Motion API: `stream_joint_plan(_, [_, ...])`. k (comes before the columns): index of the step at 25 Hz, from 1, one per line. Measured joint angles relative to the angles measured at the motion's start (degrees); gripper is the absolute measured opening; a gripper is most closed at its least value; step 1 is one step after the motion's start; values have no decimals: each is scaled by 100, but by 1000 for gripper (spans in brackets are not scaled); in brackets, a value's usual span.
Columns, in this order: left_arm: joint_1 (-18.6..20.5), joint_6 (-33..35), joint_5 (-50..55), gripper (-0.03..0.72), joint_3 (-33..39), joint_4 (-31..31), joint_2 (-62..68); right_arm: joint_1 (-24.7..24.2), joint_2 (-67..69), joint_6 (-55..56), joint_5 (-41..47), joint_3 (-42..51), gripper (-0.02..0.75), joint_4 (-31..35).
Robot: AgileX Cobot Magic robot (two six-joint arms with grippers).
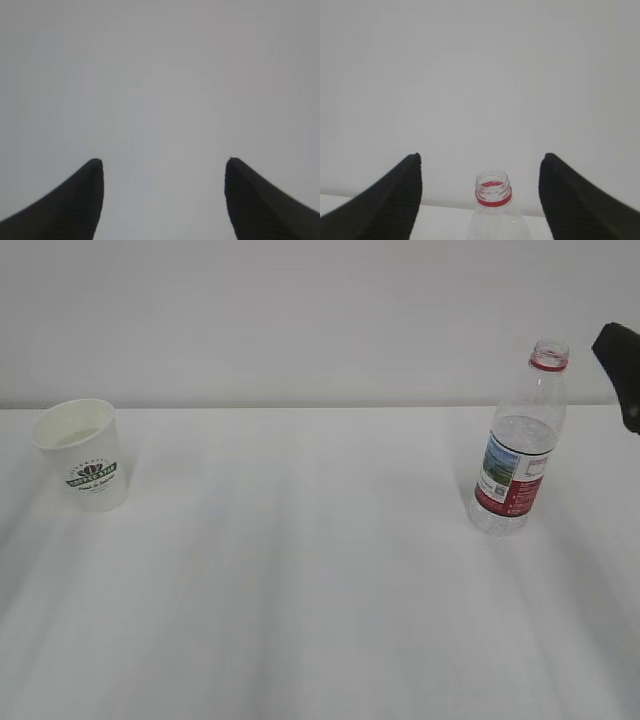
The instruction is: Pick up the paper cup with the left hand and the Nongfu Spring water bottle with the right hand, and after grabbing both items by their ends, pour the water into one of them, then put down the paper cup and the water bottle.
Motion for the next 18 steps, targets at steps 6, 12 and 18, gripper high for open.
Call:
stream_joint_plan(6, [0, 0, 465, 549, -279, -58, -473, 0, -544, 27, 409, -12, 548, 163])
stream_joint_plan(12, [0, 0, 1440, 549, -558, -58, -978, 0, -1188, 27, 1094, -34, 548, 329])
stream_joint_plan(18, [0, 0, 2248, 549, -556, -58, -1683, 0, -1849, 31, 2116, -278, 548, 351])
